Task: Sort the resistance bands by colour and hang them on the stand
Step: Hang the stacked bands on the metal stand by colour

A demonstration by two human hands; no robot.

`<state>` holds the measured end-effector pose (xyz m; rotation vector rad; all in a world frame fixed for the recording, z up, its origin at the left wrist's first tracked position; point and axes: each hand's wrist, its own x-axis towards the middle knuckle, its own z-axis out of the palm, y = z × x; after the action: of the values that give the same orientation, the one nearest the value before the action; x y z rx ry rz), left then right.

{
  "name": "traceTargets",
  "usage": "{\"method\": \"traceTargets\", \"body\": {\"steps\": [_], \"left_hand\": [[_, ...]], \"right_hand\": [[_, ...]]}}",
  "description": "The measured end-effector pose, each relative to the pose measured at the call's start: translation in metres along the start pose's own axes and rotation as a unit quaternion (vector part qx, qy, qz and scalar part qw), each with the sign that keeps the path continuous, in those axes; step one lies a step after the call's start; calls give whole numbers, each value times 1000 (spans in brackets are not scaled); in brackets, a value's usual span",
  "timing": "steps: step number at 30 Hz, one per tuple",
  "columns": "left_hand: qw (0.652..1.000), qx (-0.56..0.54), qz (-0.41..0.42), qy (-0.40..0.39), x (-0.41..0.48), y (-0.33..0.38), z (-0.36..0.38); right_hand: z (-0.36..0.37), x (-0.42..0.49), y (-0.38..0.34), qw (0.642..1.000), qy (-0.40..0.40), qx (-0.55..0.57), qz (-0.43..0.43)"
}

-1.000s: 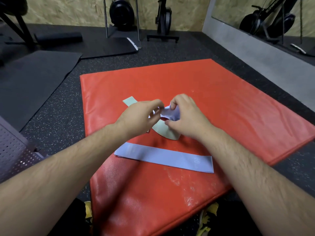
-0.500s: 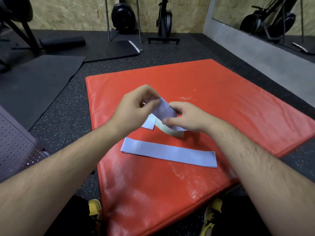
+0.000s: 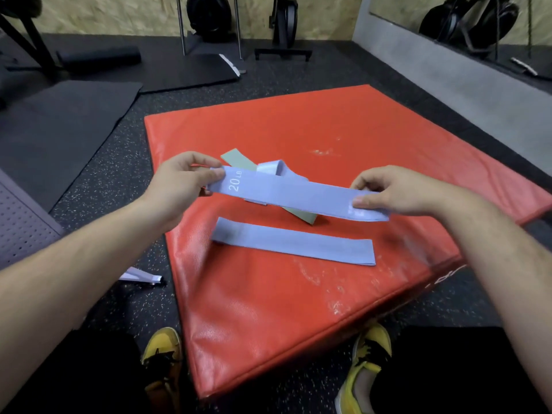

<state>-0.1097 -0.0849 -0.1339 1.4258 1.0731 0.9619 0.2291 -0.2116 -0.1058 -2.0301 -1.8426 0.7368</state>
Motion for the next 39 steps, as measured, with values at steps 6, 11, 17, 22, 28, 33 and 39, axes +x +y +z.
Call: {"method": "traceTargets", "body": {"steps": [6, 11, 17, 22, 28, 33, 39], "left_hand": [[994, 78, -65, -40, -14, -31, -2], [985, 162, -49, -27, -23, -48, 3], [955, 297, 4, -26, -22, -66, 4], [925, 376, 48, -40, -13, -60, 6], [916, 387, 97, -40, 11, -52, 30], [875, 445, 159, -105, 37, -54, 51], [826, 495, 221, -156, 54, -60, 54]], "right_hand": [[24, -15, 12, 997, -60, -39, 41], [40, -18, 15, 992, -70, -95, 41], [55, -18, 23, 986, -55, -149, 60], [52, -19, 18, 980, -41, -187, 48], [54, 6, -20, 987, 34, -158, -18], [68, 42, -55, 984, 27, -161, -68], [80, 74, -69, 982, 3, -178, -68]]}}
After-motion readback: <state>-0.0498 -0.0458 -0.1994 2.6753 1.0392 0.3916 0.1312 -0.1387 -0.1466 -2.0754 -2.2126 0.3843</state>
